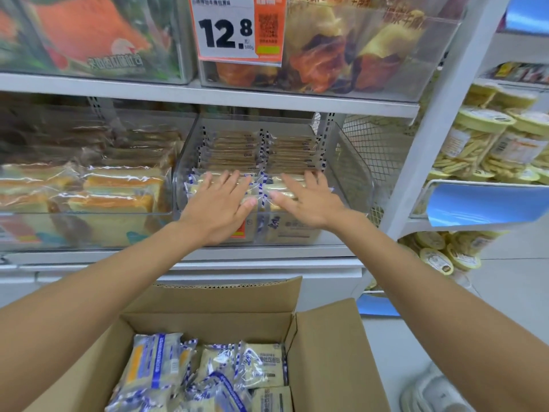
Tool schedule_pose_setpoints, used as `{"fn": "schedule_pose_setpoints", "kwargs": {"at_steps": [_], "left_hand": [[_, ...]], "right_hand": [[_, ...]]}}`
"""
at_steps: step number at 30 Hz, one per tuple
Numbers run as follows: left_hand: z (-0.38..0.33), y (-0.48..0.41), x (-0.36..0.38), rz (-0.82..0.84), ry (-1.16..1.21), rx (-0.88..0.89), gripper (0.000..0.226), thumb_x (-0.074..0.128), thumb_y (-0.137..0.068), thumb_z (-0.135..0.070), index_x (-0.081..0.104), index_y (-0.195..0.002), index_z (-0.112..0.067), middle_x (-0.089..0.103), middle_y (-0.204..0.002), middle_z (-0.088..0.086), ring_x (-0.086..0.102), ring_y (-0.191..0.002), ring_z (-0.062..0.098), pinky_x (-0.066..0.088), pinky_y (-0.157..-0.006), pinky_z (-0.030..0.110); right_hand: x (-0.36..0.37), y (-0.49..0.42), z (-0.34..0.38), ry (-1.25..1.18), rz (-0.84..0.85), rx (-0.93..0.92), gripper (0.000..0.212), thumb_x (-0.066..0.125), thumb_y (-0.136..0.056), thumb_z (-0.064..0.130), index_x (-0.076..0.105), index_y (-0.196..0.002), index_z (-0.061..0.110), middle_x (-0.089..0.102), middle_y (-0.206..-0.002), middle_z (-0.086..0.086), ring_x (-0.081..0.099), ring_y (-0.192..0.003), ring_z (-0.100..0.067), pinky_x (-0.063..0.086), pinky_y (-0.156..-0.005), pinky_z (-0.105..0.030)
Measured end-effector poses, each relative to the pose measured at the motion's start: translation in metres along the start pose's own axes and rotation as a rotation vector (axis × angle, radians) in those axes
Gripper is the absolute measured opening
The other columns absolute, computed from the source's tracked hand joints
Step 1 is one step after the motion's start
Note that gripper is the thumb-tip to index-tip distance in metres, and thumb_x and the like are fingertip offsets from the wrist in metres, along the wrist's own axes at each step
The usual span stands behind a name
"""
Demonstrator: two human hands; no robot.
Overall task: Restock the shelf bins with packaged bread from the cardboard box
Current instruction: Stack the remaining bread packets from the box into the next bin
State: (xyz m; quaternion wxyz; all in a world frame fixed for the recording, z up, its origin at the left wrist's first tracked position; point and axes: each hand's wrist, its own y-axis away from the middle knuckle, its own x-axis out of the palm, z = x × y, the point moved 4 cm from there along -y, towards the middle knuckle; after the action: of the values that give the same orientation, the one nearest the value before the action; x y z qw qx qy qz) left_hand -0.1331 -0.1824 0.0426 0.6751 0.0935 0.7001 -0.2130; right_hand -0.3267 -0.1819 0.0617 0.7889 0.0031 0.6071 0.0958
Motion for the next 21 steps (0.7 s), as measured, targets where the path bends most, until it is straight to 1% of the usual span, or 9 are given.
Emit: {"fn": "schedule_pose_setpoints", "kwargs": {"at_steps": [2,5,7,8,10,12,14,17,21], "left_hand": [[0.0,0.001,-0.001,0.029,0.009,-0.007,0.079,-0.007,-0.091,-0.06,0.01,-0.156,-0.018,0.013,-0.163,0.01,0.01,-0.15,0.025,0.004,-0.121,0.047],[-0.003,0.0,-0.01,0.133,0.103,-0.053,0.062,0.01,-0.102,-0.051,0.006,-0.156,-0.022,0.004,-0.164,0.007,0.001,-0.151,0.022,-0.002,-0.122,0.043],[-0.006,0.003,-0.023,0.119,0.274,-0.093,0.057,0.02,-0.104,-0.045,0.016,-0.155,-0.021,0.011,-0.163,0.006,0.007,-0.151,0.021,0.003,-0.122,0.041],[-0.006,0.007,-0.03,0.034,0.362,-0.109,0.053,0.028,-0.104,-0.041,0.028,-0.152,-0.019,0.025,-0.16,0.006,0.018,-0.148,0.022,0.013,-0.121,0.041],[-0.009,0.024,-0.045,-0.238,0.4,-0.133,0.035,0.042,-0.1,-0.033,0.056,-0.13,-0.02,0.058,-0.133,0.003,0.047,-0.127,0.023,0.04,-0.104,0.04],[-0.015,0.049,-0.047,-0.365,0.42,-0.173,0.017,0.046,-0.095,-0.028,0.062,-0.097,-0.023,0.064,-0.094,-0.004,0.058,-0.092,0.021,0.048,-0.074,0.036],[-0.016,0.074,-0.03,-0.276,0.51,-0.248,0.013,0.047,-0.093,-0.027,0.057,-0.086,-0.024,0.058,-0.076,-0.007,0.057,-0.075,0.022,0.041,-0.061,0.033],[-0.005,0.119,0.015,-0.055,0.575,-0.324,0.012,0.049,-0.094,-0.027,0.056,-0.085,-0.022,0.059,-0.078,-0.004,0.058,-0.077,0.024,0.044,-0.064,0.035],[0.028,0.188,0.087,0.162,0.626,-0.463,0.018,0.047,-0.097,-0.028,0.061,-0.087,-0.021,0.067,-0.084,-0.002,0.063,-0.08,0.021,0.051,-0.073,0.037]], "right_hand": [[-0.002,-0.003,-0.002,0.054,-0.002,-0.002,0.08,0.015,-0.082,0.084,0.006,-0.152,0.046,-0.002,-0.163,-0.009,-0.013,-0.149,-0.032,0.003,-0.116,-0.058],[-0.005,-0.001,-0.004,0.159,0.018,0.013,0.08,0.007,-0.08,0.085,0.005,-0.151,0.048,-0.001,-0.163,-0.01,-0.012,-0.149,-0.033,-0.013,-0.112,-0.062],[-0.011,0.005,0.0,0.158,-0.081,-0.024,0.071,0.009,-0.088,0.077,0.013,-0.151,0.046,0.006,-0.163,-0.009,-0.007,-0.15,-0.031,-0.017,-0.112,-0.059],[-0.014,0.01,0.003,0.158,-0.185,-0.058,0.065,0.015,-0.093,0.07,0.023,-0.151,0.042,0.016,-0.161,-0.009,0.002,-0.149,-0.03,-0.012,-0.114,-0.058],[-0.015,0.027,0.019,0.148,-0.462,-0.169,0.045,0.04,-0.1,0.048,0.052,-0.137,0.025,0.048,-0.14,-0.013,0.036,-0.135,-0.034,0.017,-0.112,-0.053],[-0.007,0.048,0.037,0.076,-0.65,-0.296,0.023,0.059,-0.09,0.022,0.068,-0.108,0.011,0.062,-0.106,-0.012,0.056,-0.102,-0.036,0.041,-0.089,-0.046],[0.016,0.065,0.056,-0.007,-0.542,-0.343,0.015,0.058,-0.088,0.014,0.067,-0.099,0.008,0.062,-0.096,-0.01,0.057,-0.091,-0.03,0.046,-0.077,-0.039],[0.071,0.083,0.072,-0.075,-0.252,-0.34,0.019,0.054,-0.092,0.017,0.065,-0.107,0.012,0.062,-0.103,-0.004,0.056,-0.088,-0.021,0.042,-0.071,-0.031],[0.168,0.095,0.072,-0.131,0.046,-0.289,0.022,0.052,-0.093,0.018,0.064,-0.112,0.017,0.062,-0.109,0.001,0.058,-0.097,-0.017,0.049,-0.085,-0.033]]}}
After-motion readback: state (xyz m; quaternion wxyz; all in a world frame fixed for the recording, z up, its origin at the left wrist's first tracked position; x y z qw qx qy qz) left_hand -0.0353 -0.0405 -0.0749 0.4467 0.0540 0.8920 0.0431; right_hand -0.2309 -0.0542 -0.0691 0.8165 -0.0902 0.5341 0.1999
